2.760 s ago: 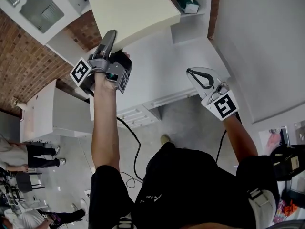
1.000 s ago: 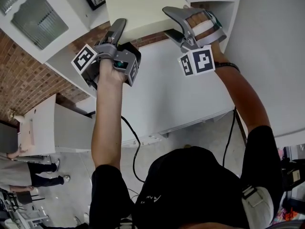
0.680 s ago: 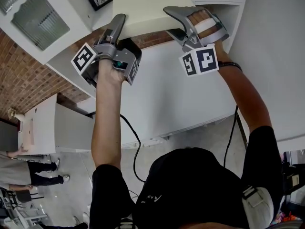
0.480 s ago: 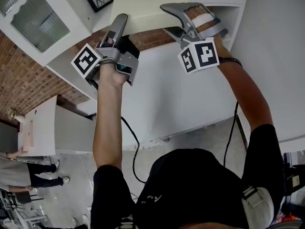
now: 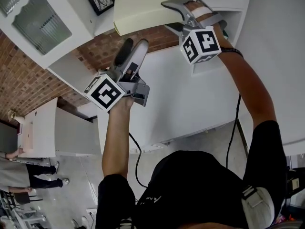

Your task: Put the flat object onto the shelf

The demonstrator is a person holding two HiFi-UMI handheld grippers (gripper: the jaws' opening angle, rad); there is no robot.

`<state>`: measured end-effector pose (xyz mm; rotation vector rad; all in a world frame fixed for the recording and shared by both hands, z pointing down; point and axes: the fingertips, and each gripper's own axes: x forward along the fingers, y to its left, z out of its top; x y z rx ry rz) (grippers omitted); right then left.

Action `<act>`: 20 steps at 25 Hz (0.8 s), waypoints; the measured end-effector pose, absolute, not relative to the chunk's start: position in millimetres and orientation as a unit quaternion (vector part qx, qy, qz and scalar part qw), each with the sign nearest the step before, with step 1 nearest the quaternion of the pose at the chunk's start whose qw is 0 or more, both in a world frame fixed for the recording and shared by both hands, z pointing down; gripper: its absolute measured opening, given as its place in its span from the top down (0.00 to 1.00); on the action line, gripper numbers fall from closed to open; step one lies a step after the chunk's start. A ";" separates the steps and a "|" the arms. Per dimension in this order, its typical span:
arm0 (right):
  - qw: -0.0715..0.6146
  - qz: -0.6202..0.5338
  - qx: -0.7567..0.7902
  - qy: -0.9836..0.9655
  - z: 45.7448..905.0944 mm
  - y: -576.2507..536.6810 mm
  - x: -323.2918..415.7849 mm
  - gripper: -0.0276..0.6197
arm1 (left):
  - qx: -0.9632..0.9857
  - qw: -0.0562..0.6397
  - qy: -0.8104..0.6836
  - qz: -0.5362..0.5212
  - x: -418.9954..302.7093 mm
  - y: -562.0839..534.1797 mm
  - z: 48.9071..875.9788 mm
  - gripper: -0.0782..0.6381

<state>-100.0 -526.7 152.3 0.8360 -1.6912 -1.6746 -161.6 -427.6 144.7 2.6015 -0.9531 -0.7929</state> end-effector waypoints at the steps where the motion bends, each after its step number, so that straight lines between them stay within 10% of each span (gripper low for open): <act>1: 0.306 -0.631 0.316 -0.639 152.3 -530.0 -100.2 0.51 | 0.901 0.107 -0.329 -0.262 -158.4 -421.5 145.8 0.35; 20: 0.283 -0.614 0.315 -0.666 150.4 -543.4 -101.7 0.48 | 0.894 -0.026 -0.420 -0.154 -155.1 -387.8 185.8 0.74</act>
